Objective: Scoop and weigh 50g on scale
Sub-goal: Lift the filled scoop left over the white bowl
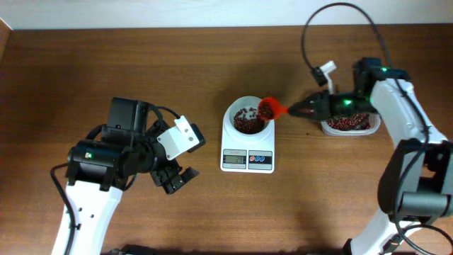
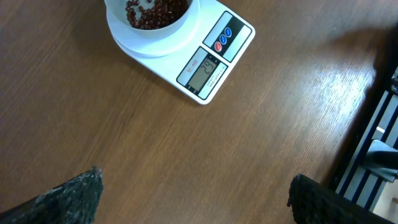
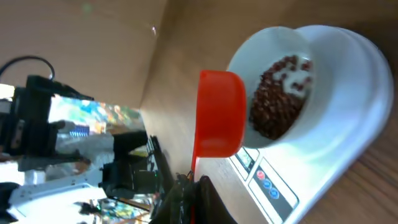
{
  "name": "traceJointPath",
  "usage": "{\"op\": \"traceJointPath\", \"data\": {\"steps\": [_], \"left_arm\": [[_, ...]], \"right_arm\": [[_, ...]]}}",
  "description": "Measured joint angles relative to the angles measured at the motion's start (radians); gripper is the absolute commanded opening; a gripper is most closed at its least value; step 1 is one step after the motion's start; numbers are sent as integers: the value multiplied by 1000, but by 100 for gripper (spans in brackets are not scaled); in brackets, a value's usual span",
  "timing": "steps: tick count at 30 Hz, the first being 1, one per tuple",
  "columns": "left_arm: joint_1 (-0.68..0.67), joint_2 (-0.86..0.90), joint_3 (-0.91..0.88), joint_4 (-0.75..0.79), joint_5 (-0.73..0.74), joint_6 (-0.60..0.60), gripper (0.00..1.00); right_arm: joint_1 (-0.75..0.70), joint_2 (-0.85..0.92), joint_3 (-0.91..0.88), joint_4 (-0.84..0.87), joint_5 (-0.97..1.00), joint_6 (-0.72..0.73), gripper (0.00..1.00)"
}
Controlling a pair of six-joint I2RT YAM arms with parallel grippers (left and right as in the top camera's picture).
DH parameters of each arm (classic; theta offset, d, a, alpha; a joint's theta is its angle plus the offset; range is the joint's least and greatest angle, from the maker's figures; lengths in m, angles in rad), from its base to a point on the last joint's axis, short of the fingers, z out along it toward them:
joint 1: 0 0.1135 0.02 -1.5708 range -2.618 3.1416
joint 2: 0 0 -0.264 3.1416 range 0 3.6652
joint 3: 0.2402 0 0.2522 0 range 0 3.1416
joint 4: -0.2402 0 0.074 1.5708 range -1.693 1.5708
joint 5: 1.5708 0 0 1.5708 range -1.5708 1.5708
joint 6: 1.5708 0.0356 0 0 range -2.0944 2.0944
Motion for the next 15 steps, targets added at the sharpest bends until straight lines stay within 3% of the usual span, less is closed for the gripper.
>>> {"op": "traceJointPath", "data": {"steps": [9,15], "left_arm": [[0,0,0,0,0,0,99],[0,0,0,0,0,0,99]], "right_arm": [[71,0,0,154,74,4,4],[104,0,0,191,110,-150,4]]}}
